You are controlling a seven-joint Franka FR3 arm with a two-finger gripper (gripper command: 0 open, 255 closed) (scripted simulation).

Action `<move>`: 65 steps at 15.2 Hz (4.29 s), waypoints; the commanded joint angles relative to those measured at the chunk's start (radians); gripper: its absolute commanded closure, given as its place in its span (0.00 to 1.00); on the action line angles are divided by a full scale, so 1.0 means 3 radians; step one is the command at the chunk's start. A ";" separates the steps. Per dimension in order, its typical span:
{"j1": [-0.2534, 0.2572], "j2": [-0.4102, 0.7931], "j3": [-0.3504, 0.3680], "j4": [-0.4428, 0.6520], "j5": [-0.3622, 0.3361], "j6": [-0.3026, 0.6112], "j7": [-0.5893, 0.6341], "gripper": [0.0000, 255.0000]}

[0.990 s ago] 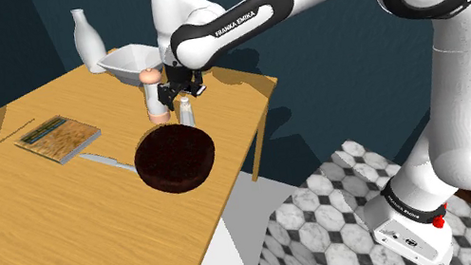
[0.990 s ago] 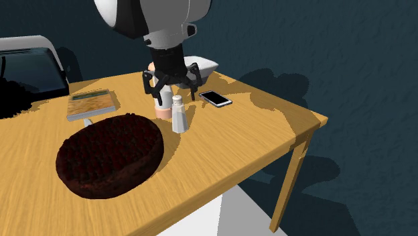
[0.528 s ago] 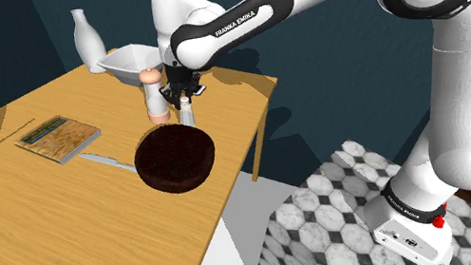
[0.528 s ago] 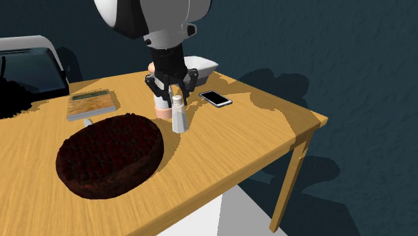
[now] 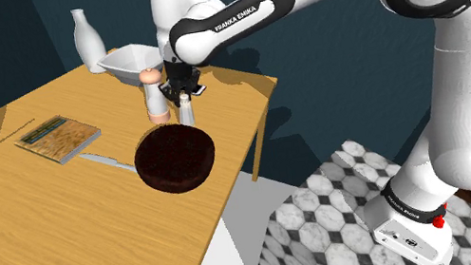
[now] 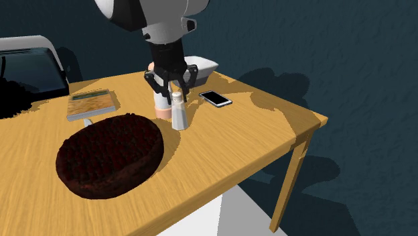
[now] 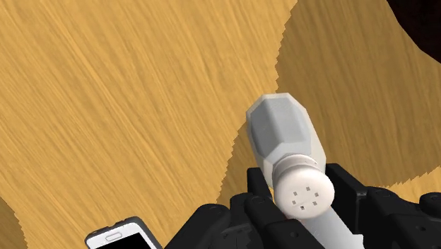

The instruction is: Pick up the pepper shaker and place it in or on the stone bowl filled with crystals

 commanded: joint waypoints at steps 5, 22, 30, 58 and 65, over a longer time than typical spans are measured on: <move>-0.0008 -0.0097 0.0023 0.0128 0.0054 -0.0218 -0.0057 1.00; 0.0003 -0.0245 0.0063 0.0676 0.0155 -0.0898 -0.0195 1.00; 0.0026 -0.0238 0.0072 0.1025 0.0171 -0.1236 -0.0246 1.00; 0.0579 -0.0784 0.0425 0.0017 0.0144 -0.0930 0.0798 1.00; 0.0575 -0.0735 0.0413 -0.0233 0.0100 -0.0640 0.0861 1.00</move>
